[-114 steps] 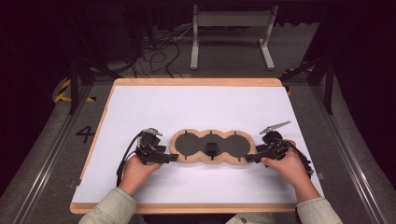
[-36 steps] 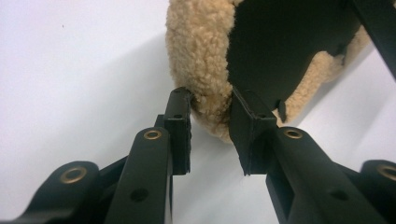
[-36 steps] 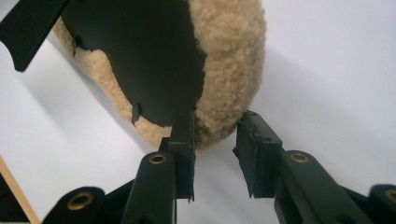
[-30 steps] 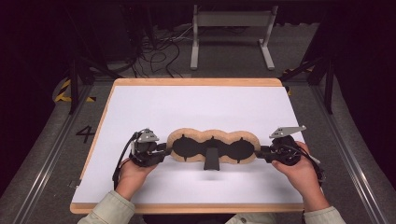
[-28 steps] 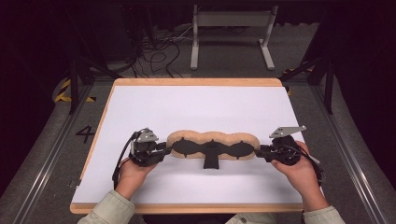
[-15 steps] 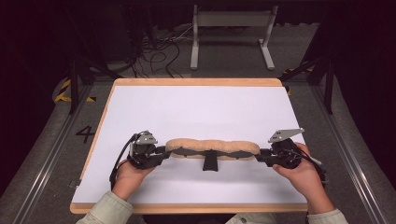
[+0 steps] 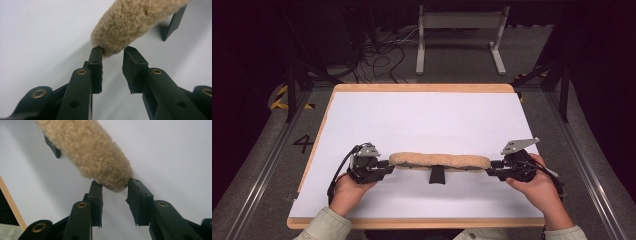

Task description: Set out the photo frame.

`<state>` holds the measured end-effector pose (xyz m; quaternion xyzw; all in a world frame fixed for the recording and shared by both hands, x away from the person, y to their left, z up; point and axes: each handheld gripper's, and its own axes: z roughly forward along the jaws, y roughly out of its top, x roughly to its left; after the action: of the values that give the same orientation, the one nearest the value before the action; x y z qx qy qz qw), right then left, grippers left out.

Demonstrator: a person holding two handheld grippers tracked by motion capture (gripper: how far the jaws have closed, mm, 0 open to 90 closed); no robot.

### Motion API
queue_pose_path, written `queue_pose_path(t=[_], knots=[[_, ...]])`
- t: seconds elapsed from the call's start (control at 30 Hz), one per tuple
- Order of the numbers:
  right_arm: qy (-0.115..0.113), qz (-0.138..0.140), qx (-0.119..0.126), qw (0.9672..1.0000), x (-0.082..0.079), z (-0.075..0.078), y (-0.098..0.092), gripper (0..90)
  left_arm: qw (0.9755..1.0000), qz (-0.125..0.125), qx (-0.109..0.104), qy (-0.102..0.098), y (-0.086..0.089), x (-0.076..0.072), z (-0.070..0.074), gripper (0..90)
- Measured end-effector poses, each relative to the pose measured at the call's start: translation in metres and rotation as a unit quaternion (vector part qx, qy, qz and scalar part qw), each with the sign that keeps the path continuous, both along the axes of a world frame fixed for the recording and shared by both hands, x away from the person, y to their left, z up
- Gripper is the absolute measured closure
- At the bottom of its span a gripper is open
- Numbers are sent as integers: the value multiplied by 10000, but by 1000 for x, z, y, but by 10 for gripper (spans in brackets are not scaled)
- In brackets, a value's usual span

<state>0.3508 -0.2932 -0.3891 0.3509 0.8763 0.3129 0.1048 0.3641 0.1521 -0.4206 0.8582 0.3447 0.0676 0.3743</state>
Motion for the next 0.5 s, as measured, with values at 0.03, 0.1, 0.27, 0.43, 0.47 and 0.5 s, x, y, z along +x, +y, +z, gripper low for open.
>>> queue_pose_path(t=[0.03,0.1,0.27,0.43,0.47,0.5], knots=[[-8,0,-3,10000,0,0,0,639,10000,-15,27,-22,1,-2,0,713],[-18,13,4,10000,0,1,-2,634,10000,-73,-2,29,4,-5,0,744],[37,108,26,9999,0,4,-7,701,9995,-290,-36,-120,8,-15,5,856],[71,138,-45,9999,0,6,-9,764,9991,-315,-84,-269,7,-18,9,899],[46,90,-98,9999,0,7,-9,805,9991,-326,-131,-250,6,-18,9,900],[46,90,-98,9999,0,7,-9,805,9991,-326,-131,-250,6,-18,9,900]])
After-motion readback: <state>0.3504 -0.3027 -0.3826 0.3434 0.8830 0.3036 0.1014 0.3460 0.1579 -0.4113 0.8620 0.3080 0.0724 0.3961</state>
